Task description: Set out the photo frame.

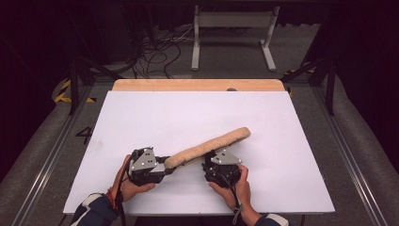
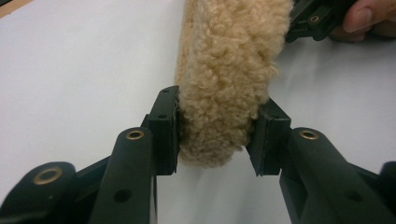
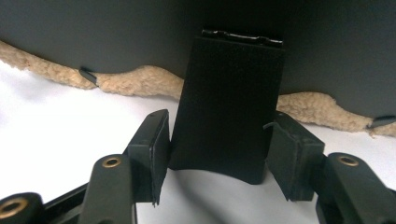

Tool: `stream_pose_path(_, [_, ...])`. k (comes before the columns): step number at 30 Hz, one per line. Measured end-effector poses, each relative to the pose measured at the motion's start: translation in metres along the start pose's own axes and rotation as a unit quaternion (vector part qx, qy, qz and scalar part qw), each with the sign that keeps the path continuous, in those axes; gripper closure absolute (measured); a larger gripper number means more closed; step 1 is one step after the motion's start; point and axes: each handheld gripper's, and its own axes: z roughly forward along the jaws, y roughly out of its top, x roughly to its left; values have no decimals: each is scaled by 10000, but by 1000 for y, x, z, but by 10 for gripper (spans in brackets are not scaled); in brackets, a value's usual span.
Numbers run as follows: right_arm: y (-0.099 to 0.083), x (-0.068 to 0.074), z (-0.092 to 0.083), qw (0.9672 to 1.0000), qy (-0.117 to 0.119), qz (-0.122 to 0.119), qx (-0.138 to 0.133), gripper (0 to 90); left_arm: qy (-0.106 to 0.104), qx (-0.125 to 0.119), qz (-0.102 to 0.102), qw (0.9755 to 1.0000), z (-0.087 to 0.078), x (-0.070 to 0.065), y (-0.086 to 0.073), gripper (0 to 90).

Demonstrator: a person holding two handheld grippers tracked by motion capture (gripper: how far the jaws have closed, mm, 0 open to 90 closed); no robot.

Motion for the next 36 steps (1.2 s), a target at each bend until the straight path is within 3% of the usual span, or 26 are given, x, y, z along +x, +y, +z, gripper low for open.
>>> stream_pose_path(8, [1,-6,-3,9999,110,-35,82,440,-64,-7,55,10000,2,-6,2,602])
stream_pose_path(13, [-1,-9,-5,9997,187,-139,74,440,-306,-166,-43,9994,5,-2,-1,566])
stream_pose_path(19, [-3,-15,-8,9992,289,-266,114,439,-426,-193,51,9989,7,-8,2,536])
stream_pose_path(25, [-6,-21,-12,9985,373,-383,149,436,-389,-105,47,9992,12,-13,5,426])
stream_pose_path(26, [-7,-23,-14,9983,393,-403,163,435,-459,-93,60,9989,14,-14,5,417])
stream_pose_path(36, [-13,-36,-22,9978,543,-308,202,429,-658,-112,312,9973,18,-28,11,449])
